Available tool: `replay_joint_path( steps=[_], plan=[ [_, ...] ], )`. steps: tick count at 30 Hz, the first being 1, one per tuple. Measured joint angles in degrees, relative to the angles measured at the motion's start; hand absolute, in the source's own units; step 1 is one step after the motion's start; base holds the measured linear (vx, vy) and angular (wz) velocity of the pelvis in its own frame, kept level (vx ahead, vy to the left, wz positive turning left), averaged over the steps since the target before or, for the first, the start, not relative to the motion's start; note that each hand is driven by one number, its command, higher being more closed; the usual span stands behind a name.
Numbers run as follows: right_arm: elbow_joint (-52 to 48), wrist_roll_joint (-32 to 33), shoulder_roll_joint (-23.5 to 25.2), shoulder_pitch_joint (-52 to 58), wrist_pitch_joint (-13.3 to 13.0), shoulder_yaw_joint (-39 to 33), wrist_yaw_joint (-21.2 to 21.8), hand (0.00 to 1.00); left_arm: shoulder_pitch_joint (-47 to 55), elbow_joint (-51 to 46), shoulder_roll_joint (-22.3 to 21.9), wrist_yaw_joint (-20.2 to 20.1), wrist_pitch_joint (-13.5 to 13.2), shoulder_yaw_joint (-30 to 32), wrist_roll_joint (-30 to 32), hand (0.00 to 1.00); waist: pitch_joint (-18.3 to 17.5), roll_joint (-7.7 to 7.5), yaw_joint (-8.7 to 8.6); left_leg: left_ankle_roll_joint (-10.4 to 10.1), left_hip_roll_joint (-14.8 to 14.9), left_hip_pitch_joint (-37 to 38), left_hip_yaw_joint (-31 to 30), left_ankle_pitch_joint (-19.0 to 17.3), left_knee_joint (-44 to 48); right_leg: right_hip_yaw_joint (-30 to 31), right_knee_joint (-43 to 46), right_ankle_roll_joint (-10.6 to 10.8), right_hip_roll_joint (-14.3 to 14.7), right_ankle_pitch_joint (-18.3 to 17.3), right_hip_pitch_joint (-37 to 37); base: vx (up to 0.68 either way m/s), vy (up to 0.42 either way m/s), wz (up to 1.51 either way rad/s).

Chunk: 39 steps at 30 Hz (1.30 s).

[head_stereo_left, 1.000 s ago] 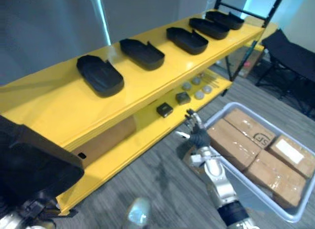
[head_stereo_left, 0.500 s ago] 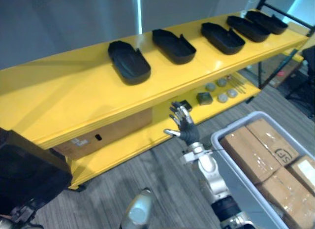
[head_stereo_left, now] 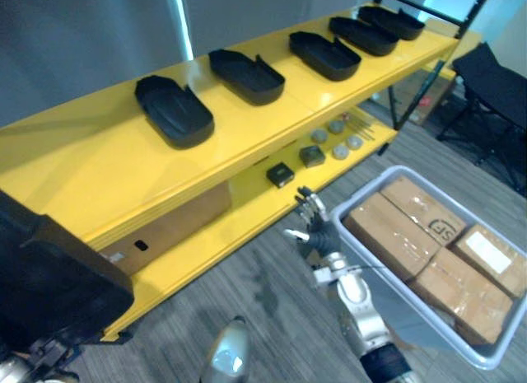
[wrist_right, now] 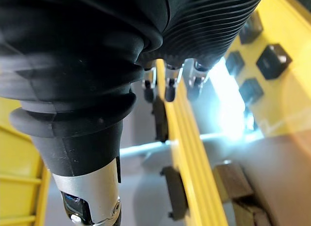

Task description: Walk over and take plastic housings, then place them on the shelf

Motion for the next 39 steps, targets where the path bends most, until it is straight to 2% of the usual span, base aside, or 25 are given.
replay_joint_path(
  steps=[5, 6, 7, 8, 9, 10, 11, 12, 13, 15, 16, 17, 20, 21, 22, 23, 24, 25, 27, 28, 30, 32, 33, 37, 39],
  plan=[
    [-2.3, 0.0, -0.2, -0.3, -0.5, -1.1, 1.2, 0.00, 0.0, -1.8, 0.0, 0.1, 0.1, -1.0, 0.5, 1.00, -0.1, -0.22, 0.26, 0.0, -0.6, 0.2, 0.1, -0.6, -0.2, -0.2, -1.9, -0.1, -0.1, 0.6, 0.7, 0.01, 0.010, 0.00],
    [-2.5, 0.0, -0.2, -0.3, -0.5, -1.8, 0.9, 0.00, -0.1, -2.2, 0.0, 0.0, 0.1, -1.0, 0.9, 1.00, -0.1, -0.37, 0.26, 0.3, -1.1, 0.2, 0.0, -1.8, 0.5, -0.8, -1.4, -0.4, -0.9, 0.6, 1.2, 0.05, 0.059, 0.16],
    [-2.5, 0.0, -0.5, 0.1, -0.6, -2.5, 0.4, 0.00, -0.1, -2.2, 0.0, -0.1, 0.1, -1.3, 2.5, 1.00, -0.1, -0.37, -0.01, 0.7, -1.9, 0.5, -0.4, -2.7, 1.0, -0.7, 3.4, -1.1, -2.4, 0.5, 0.5, 0.06, 0.078, 0.25],
    [-2.6, 0.0, -0.5, 0.5, -0.7, -2.8, 0.0, 0.00, -0.1, -2.2, 0.0, -0.3, 0.0, -1.6, 3.0, 1.00, -0.2, -0.23, -0.25, 1.0, -2.2, 0.7, -1.0, -3.0, 1.3, -0.3, 6.8, -2.6, -3.5, 0.6, -0.4, 0.06, 0.129, 0.36],
    [-2.8, 0.0, -0.6, 1.1, -0.9, -3.5, -0.6, 0.00, 0.0, -2.2, 0.2, -0.3, -0.1, -1.7, 4.3, 1.00, -0.2, -0.17, -1.01, 1.5, -2.4, 1.4, -1.8, -3.6, 1.8, 2.6, 14.1, -6.4, -5.2, 2.0, -3.1, 0.06, 0.143, 0.34],
    [-3.0, 0.0, -0.6, 1.5, -1.5, -4.3, -0.8, 0.00, 0.0, -2.2, 0.7, -0.2, -0.1, -1.6, 4.9, 1.00, -0.2, -0.18, -1.28, 2.0, -2.4, 2.1, -2.4, -4.3, 2.2, 6.3, 18.4, -9.5, -5.5, 4.2, -5.1, 0.11, 0.168, 0.29],
    [-3.0, -0.1, -0.1, 1.7, -2.1, -5.2, -1.4, 0.00, 0.0, -2.2, 2.2, 0.4, 0.0, -1.6, 5.6, 1.00, -0.1, -0.19, -1.62, 2.9, -2.2, 3.5, -3.3, -5.0, 2.4, 11.5, 23.8, -11.2, -5.6, 8.3, -7.5, 0.16, 0.102, 0.20],
    [-3.1, -0.1, 0.2, 1.7, -2.5, -5.8, -1.7, 0.00, -0.1, -2.2, 3.6, 0.9, 0.0, -1.5, 6.5, 1.00, 0.1, 0.10, -2.06, 3.5, -1.9, 4.5, -3.8, -5.7, 2.4, 14.6, 26.7, -10.6, -5.3, 7.7, -9.2, 0.19, 0.055, 0.32],
    [-3.2, -0.2, 0.1, 1.4, -2.8, -7.1, -1.7, 0.00, -1.2, -2.0, 5.2, 1.7, 0.1, -1.7, 6.6, 1.00, 0.0, 0.11, -3.16, 3.8, -1.6, 5.6, -5.7, -6.5, 2.5, 17.4, 27.4, -8.4, -3.4, 0.9, -10.4, 0.15, 0.005, 0.36],
    [-4.4, -1.1, -0.2, 1.0, -2.8, -10.2, -1.7, 0.00, -3.7, -1.9, 6.4, 2.3, 1.0, -1.7, 6.5, 1.00, 0.0, 0.16, -3.75, 3.8, -1.1, 6.2, -6.9, -6.9, 2.1, 20.9, 23.1, -8.0, -0.1, -3.2, -13.2, 0.10, -0.010, 0.36],
    [-5.7, -1.2, -0.8, 0.7, -2.8, -12.7, -1.7, 0.00, -5.4, -1.6, 6.8, 2.6, 1.8, -1.7, 6.4, 1.00, 0.1, 0.27, -4.40, 3.6, -1.1, 5.9, -8.0, -7.0, 2.1, 24.0, 18.9, -8.1, 2.0, -3.9, -15.4, 0.12, -0.085, 0.69],
    [-8.0, -1.1, -2.2, 0.7, -2.8, -16.6, -1.8, 0.00, -8.3, -0.8, 6.9, 3.1, 2.7, -2.1, 6.2, 1.00, 0.2, 0.64, -6.02, 2.9, -1.2, 5.1, -10.7, -7.5, 2.4, 31.9, 13.1, -7.4, 5.8, -3.9, -18.8, 0.12, -0.115, 0.83],
    [-12.8, -1.0, -4.0, 3.1, -2.6, -23.9, -3.1, 0.00, -11.9, 1.1, 7.1, 4.3, 5.4, -5.3, 6.1, 1.00, 0.3, 0.82, -9.24, 0.8, -2.1, 5.3, -18.0, -8.7, 2.9, 40.6, 8.3, -3.9, 9.4, -2.0, -19.4, 0.14, -0.218, 1.31],
    [-14.4, -0.9, -4.5, 3.6, -2.6, -26.1, -3.1, 0.00, -12.0, 1.0, 7.1, 4.8, 6.2, -6.6, 6.3, 1.00, -0.1, 0.09, -9.39, -0.2, -2.6, 5.3, -19.9, -9.2, 2.9, 40.3, 7.5, -3.7, 9.3, -1.8, -19.4, 0.24, -0.455, 1.50],
    [-17.4, 0.2, -5.5, 4.1, -2.7, -27.4, -3.8, 0.00, -11.2, 0.2, 7.1, 5.0, 6.9, -7.8, 6.5, 1.00, -0.9, -1.36, -9.29, -1.8, -3.5, 5.0, -20.9, -10.1, 3.5, 38.8, 7.0, -4.8, 8.5, -1.1, -19.2, 0.25, -0.527, 1.23],
    [-19.3, 1.4, -7.5, 3.6, -2.9, -27.8, -4.3, 0.00, -10.1, 0.1, 5.5, 4.8, 7.4, -9.3, 6.6, 1.00, -0.7, -0.13, -9.35, -2.7, -1.9, 4.7, -20.1, -11.2, 5.5, 35.8, 9.7, -2.6, 9.0, -1.2, -18.5, 0.20, -0.443, 1.10],
    [-19.4, 2.3, -8.2, 3.7, -3.0, -28.0, -4.5, 0.00, -9.2, -0.1, 5.1, 4.6, 7.7, -10.4, 6.6, 1.00, -1.0, 0.75, -9.58, -2.7, -0.3, 3.9, -17.5, -10.9, 5.9, 33.8, 10.5, -3.5, 9.2, -2.1, -18.1, 0.16, -0.418, 1.18],
    [-19.0, 4.1, -9.3, 3.7, -3.1, -28.9, -5.3, 0.00, -8.4, -0.2, 4.3, 4.1, 8.0, -11.7, 6.8, 1.00, -1.0, 1.53, -10.08, -2.9, 2.8, 2.4, -12.7, -8.9, 5.0, 30.8, 11.4, -4.3, 9.6, -2.7, -18.1, 0.10, -0.296, 1.00],
    [-18.6, 6.0, -9.4, 3.8, -3.0, -30.8, -5.5, 0.00, -8.5, -0.6, 4.2, 4.2, 8.2, -12.2, 6.7, 1.00, -1.2, 2.99, -10.39, -2.9, 5.4, 2.2, -6.2, -4.8, -0.2, 27.2, 10.4, -4.4, 9.4, -2.7, -17.4, 0.13, -0.302, 1.11],
    [-18.6, 6.9, -9.4, 3.8, -3.0, -31.7, -5.5, 0.00, -8.9, -1.6, 4.2, 4.2, 8.1, -12.2, 6.7, 1.00, -1.1, 3.45, -10.55, -4.2, 6.2, 3.3, -4.3, -1.8, -4.6, 26.0, 9.9, -4.4, 9.0, -2.7, -17.1, 0.11, -0.227, 0.94],
    [-18.6, 7.5, -9.2, 3.8, -3.0, -32.3, -4.9, 0.00, -9.0, -3.0, 4.3, 4.3, 7.7, -12.2, 6.8, 1.00, -0.9, 3.68, -10.54, -5.7, 6.2, 5.4, -4.3, 0.8, -9.7, 25.2, 9.1, -4.8, 8.8, -2.4, -16.3, 0.06, -0.107, 0.40],
    [-18.7, 7.8, -8.6, 3.9, -3.2, -32.3, -3.6, 0.00, -9.5, -3.2, 4.5, 4.7, 7.6, -12.3, 7.5, 1.00, -0.9, 3.88, -10.77, -5.6, 6.1, 6.6, -3.9, 1.2, -10.5, 25.2, 8.0, -4.9, 8.8, -2.3, -14.9, 0.07, -0.016, 0.02],
    [-18.7, 8.0, -8.0, 4.2, -3.5, -32.2, -2.7, 0.00, -10.2, -3.2, 4.6, 5.4, 8.0, -12.2, 9.0, 1.00, -0.5, 3.16, -10.80, -5.6, 5.9, 7.2, -2.8, 1.2, -10.5, 25.2, 7.0, -4.9, 8.6, -2.3, -13.9, 0.04, 0.042, -0.06],
    [-19.3, 8.9, -4.9, 5.4, -4.0, -31.9, -1.1, 0.00, -11.5, -2.9, 7.2, 6.6, 11.6, -12.2, 11.9, 1.00, 0.6, 1.19, -11.67, -4.9, 4.4, 7.1, -2.7, 0.8, -10.5, 25.2, 4.7, -4.5, 7.6, -2.1, -12.4, 0.00, 0.061, 0.02],
    [-19.4, 8.8, -4.2, 6.2, -4.0, -30.5, -1.2, 0.00, -11.0, -2.9, 8.9, 6.6, 13.8, -11.9, 15.1, 1.00, 0.6, 1.16, -11.89, -4.2, 3.4, 7.5, -2.3, 0.6, -10.4, 25.2, 4.0, -4.1, 6.5, -1.8, -11.4, 0.00, 0.102, 0.08]
  ],
)
